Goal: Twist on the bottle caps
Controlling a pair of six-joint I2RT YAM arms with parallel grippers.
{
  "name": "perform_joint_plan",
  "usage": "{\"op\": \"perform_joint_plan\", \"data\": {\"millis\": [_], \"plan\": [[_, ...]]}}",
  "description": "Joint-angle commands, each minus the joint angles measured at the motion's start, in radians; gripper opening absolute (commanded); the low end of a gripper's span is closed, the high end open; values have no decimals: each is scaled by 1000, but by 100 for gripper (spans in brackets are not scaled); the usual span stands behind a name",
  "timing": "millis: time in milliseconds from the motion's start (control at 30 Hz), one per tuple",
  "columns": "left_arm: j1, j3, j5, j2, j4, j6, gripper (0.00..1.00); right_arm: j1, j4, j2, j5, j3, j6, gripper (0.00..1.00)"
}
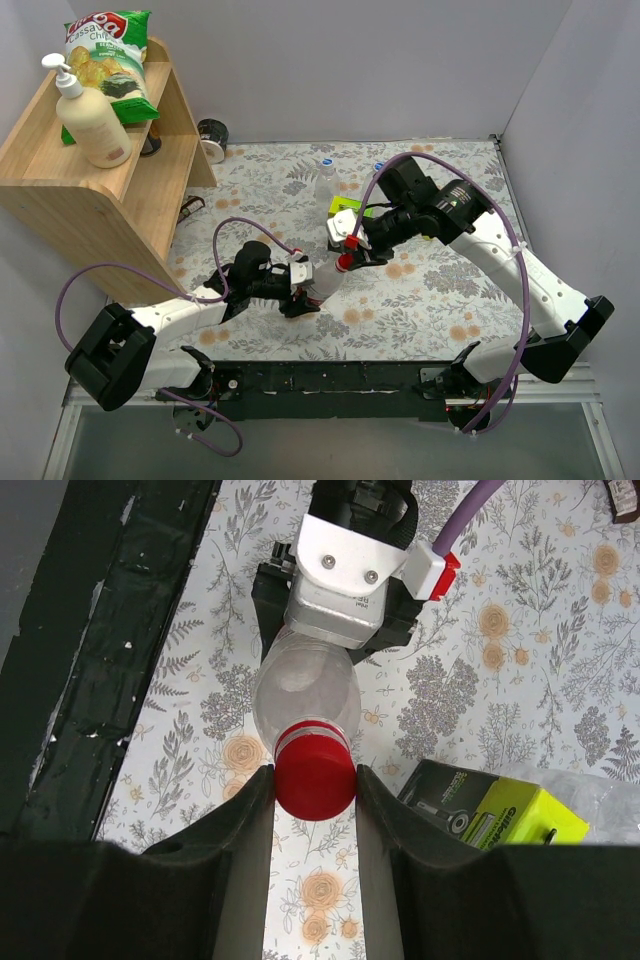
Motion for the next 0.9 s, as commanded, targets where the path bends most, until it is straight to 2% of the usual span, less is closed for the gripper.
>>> {"op": "perform_joint_plan", "data": {"millis": [0,233,400,667,867], "plan": [[-4,14,9,-37,110,7,0,3,-8,11,-3,-15,11,22],[-7,34,-19,-34,143,4,0,3,20,28,8,-48,97,21],[-15,60,-91,-31,166,-29,0,3,3,73,34,-28,175,18],[-27,68,-200,-26,243,-88,0,3,86,131,136,-24,626,17],[-38,79,-244,-3,160,-42,0,3,75,186,160,25,714,15]]}}
